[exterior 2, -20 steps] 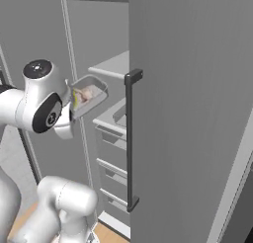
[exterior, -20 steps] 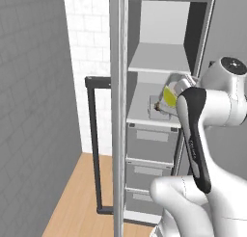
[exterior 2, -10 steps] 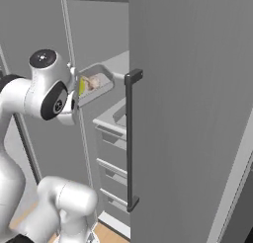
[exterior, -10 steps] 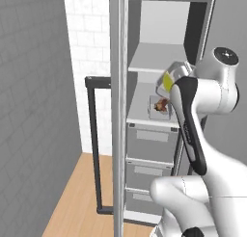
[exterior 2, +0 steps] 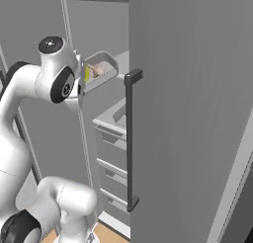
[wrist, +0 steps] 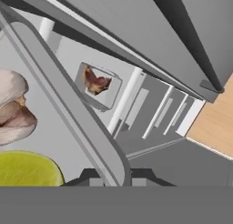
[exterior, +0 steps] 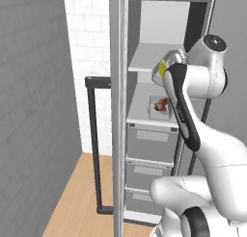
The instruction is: Take the meat container that has the steak and place it on the second highest rack of the freezer. Then take the vegetable container that has the garlic and lemon wedge and place it on the highest rack of the freezer.
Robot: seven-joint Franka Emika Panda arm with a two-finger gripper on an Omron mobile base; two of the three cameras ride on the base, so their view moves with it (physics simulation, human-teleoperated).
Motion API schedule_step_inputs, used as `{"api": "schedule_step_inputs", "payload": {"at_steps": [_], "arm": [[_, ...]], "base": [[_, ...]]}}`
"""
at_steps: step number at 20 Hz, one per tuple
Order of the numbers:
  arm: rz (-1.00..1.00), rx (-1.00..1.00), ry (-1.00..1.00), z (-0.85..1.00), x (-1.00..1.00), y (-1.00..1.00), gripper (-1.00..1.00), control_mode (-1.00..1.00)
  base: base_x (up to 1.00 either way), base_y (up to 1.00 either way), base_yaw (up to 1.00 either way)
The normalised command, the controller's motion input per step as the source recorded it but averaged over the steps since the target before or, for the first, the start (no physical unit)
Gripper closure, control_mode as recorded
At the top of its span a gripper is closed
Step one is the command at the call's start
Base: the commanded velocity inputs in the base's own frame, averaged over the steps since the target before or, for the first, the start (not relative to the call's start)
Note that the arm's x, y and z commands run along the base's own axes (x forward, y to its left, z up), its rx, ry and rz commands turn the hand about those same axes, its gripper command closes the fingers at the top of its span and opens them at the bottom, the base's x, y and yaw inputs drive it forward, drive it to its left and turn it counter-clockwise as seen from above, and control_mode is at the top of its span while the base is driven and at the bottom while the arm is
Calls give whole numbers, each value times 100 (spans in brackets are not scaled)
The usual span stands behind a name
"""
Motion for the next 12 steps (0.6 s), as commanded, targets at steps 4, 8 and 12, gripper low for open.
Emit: {"api": "schedule_step_inputs", "payload": {"at_steps": [4, 8, 12], "arm": [[-4, 0, 0, 14, 40, -16, 100, -100], [0, 0, 2, 1, 56, -29, 100, -100], [-2, 0, 1, -9, 75, -20, 100, -100]], "base": [[0, 0, 0], [0, 0, 0], [0, 0, 0]]}}
